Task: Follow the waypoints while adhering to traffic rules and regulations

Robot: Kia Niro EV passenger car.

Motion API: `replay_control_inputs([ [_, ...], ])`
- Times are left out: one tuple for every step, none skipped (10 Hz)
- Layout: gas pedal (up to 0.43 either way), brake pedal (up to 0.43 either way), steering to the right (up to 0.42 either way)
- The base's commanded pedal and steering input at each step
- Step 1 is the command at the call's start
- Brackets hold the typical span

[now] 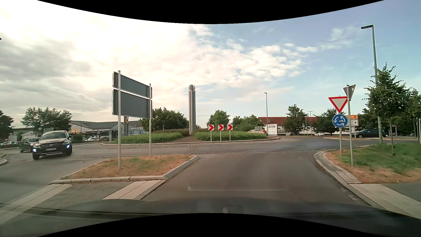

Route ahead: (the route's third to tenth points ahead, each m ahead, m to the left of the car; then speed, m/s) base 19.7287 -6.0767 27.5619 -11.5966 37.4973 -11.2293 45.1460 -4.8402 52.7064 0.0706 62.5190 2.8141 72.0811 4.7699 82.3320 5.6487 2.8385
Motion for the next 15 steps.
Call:
replay_control_inputs([
  [0.0,0.0,0.126],
  [0.0,0.0,0.149],
  [0.0,0.0,0.164],
  [0.0,0.0,0.181],
  [0.0,0.0,0.188],
  [0.0,0.0,0.189],
  [0.0,0.0,0.191],
  [0.0,0.0,0.192],
  [0.0,0.0,0.192],
  [0.0,0.0,0.191],
  [0.0,0.0,0.19],
  [0.0,0.03,0.188],
  [0.0,0.043,0.186],
  [0.0,0.073,0.181],
  [0.0,0.11,0.175],
])
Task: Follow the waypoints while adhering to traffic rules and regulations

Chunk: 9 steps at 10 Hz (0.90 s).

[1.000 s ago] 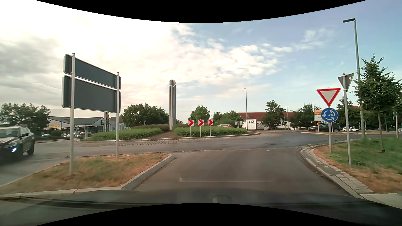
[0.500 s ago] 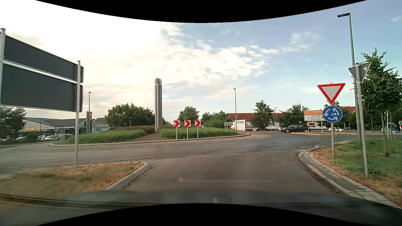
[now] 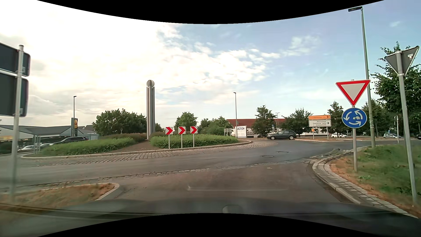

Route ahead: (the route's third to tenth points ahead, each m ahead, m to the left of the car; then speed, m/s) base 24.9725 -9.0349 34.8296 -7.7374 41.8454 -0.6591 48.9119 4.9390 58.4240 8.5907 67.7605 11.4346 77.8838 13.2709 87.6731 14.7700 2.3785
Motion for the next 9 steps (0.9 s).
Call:
replay_control_inputs([
  [0.0,0.14,0.17],
  [0.0,0.146,0.162],
  [0.0,0.177,0.149],
  [0.0,0.183,0.134],
  [0.0,0.183,0.125],
  [0.0,0.177,0.118],
  [0.0,0.177,0.111],
  [0.0,0.171,0.107],
  [0.0,0.165,0.104],
])
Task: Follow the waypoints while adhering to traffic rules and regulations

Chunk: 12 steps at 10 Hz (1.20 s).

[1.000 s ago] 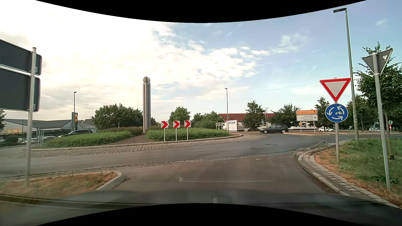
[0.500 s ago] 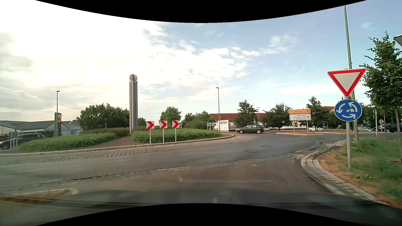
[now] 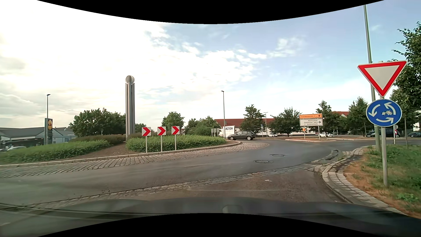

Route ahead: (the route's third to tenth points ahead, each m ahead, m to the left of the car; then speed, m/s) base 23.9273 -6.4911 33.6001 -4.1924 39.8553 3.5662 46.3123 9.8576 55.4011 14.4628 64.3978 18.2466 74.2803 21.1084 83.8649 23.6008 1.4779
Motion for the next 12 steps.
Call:
replay_control_inputs([
  [0.0,0.165,0.102],
  [0.0,0.165,0.101],
  [0.0,0.152,0.099],
  [0.0,0.134,0.098],
  [0.0,0.098,0.097],
  [0.0,0.091,0.097],
  [0.0,0.091,0.097],
  [0.0,0.091,0.097],
  [0.0,0.085,0.097],
  [0.0,0.037,0.096],
  [0.0,0.0,0.096],
  [0.0,0.0,0.096],
])
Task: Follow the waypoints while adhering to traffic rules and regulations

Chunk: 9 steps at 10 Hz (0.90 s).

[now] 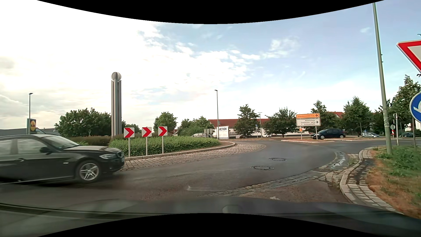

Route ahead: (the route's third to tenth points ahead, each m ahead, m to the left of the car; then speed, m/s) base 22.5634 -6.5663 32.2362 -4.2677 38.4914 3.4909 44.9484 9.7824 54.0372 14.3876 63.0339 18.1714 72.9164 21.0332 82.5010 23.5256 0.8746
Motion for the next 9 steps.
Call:
replay_control_inputs([
  [0.0,0.0,0.096],
  [0.0,0.0,0.096],
  [0.0,0.0,0.096],
  [0.0,0.0,0.096],
  [0.0,0.0,0.097],
  [0.0,0.0,0.099],
  [0.059,0.0,0.101],
  [0.11,0.0,0.105],
  [0.118,0.0,0.114],
])
